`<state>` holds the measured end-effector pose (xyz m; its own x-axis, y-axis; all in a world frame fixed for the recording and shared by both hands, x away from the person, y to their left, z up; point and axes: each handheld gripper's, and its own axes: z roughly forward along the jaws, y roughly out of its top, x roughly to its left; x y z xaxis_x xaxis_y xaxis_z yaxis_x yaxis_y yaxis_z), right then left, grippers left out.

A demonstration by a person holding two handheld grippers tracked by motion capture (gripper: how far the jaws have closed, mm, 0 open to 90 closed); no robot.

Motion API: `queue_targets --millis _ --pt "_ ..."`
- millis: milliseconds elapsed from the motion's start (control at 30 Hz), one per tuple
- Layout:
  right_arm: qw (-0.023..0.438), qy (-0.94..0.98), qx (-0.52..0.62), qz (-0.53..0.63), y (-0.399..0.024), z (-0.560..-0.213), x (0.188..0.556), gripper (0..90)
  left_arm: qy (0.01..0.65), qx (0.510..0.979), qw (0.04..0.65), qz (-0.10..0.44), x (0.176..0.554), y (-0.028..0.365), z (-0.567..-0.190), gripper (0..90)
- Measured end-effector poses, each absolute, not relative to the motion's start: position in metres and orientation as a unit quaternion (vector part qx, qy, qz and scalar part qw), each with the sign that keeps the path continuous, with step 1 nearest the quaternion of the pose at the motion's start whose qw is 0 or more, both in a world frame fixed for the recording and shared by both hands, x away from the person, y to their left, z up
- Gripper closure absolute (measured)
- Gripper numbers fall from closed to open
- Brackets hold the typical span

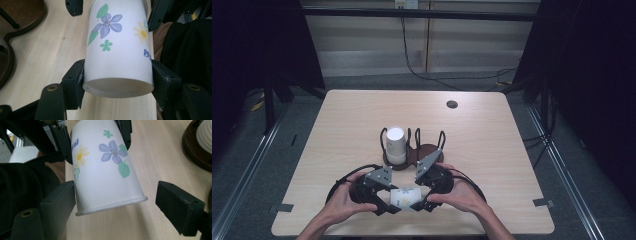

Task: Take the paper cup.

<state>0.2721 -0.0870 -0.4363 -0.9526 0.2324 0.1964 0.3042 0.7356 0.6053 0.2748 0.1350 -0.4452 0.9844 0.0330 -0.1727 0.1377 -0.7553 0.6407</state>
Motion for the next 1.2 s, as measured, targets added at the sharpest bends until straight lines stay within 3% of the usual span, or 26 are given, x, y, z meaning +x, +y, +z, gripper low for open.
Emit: queue_targets --millis 1200 --pt "0.052 -0.859 -0.205 -0.467 -0.129 -0.431 0.270 13.5 0.083 0.887 0.451 -0.059 0.279 0.165 -0.443 36.2"
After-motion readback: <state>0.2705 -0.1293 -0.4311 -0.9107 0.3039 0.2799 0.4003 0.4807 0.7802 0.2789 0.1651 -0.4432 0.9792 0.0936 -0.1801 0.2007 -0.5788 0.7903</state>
